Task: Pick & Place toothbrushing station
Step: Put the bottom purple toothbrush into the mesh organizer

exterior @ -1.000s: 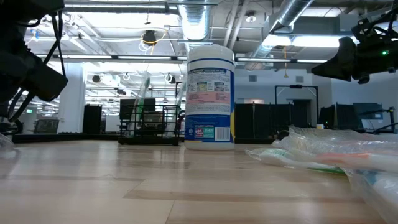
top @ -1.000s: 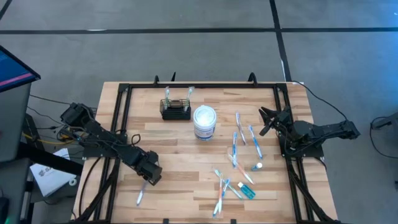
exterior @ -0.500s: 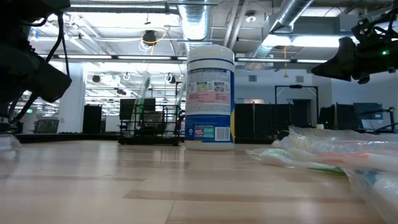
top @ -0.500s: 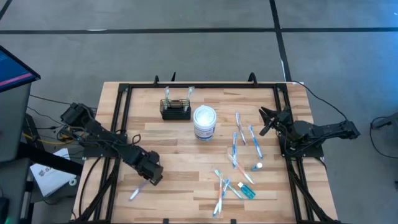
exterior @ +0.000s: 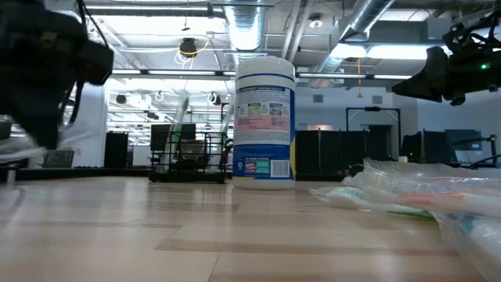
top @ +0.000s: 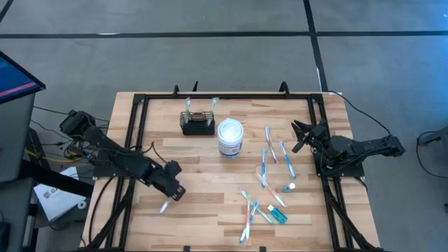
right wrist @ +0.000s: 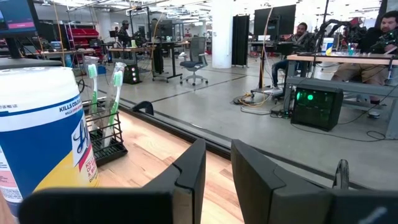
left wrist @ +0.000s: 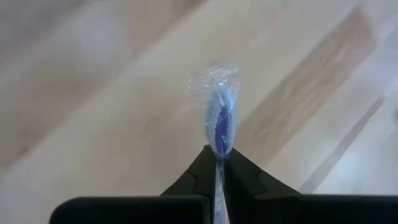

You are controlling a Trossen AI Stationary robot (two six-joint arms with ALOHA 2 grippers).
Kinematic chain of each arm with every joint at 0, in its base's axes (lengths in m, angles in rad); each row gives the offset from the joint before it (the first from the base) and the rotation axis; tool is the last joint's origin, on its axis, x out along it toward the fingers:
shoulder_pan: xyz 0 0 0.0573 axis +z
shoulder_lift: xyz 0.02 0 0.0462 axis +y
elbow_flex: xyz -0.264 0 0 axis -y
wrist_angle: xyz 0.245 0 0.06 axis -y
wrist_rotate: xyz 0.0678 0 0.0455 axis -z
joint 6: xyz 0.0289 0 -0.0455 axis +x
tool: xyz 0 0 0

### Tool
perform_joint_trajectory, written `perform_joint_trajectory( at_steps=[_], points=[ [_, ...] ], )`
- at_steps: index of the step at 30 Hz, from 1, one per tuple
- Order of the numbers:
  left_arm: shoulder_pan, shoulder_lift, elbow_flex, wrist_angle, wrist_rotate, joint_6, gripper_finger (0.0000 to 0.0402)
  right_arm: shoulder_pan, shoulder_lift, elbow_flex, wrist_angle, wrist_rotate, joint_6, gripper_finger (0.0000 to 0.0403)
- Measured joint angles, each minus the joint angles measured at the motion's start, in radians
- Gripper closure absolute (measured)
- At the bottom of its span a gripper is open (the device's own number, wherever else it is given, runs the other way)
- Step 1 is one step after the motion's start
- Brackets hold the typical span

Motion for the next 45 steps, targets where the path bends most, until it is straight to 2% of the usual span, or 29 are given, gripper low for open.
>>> perform_joint_trajectory(
  at_steps=[11,17,25,37,45],
  points=[
    [0.023,-0.123,0.000,0.000,-0.314,0.160,0.0393,0.000,0.000,0.000,0.000,0.000,0.000,0.0334],
    [0.073,-0.174,0.000,0.005,-0.413,0.272,0.0395,0.000,0.000,0.000,0.000,0.000,0.000,0.0334],
    [0.089,-0.260,0.000,0.017,-0.595,0.384,0.0394,0.000,0.000,0.000,0.000,0.000,0.000,0.0334],
    [0.089,-0.376,0.000,0.092,-0.772,0.577,0.0395,0.000,0.000,0.000,0.000,0.000,0.000,0.0334],
    [0.100,-0.390,0.000,0.192,-0.877,0.741,0.0394,0.000,0.000,0.000,0.000,0.000,0.000,0.0334]
  ],
)
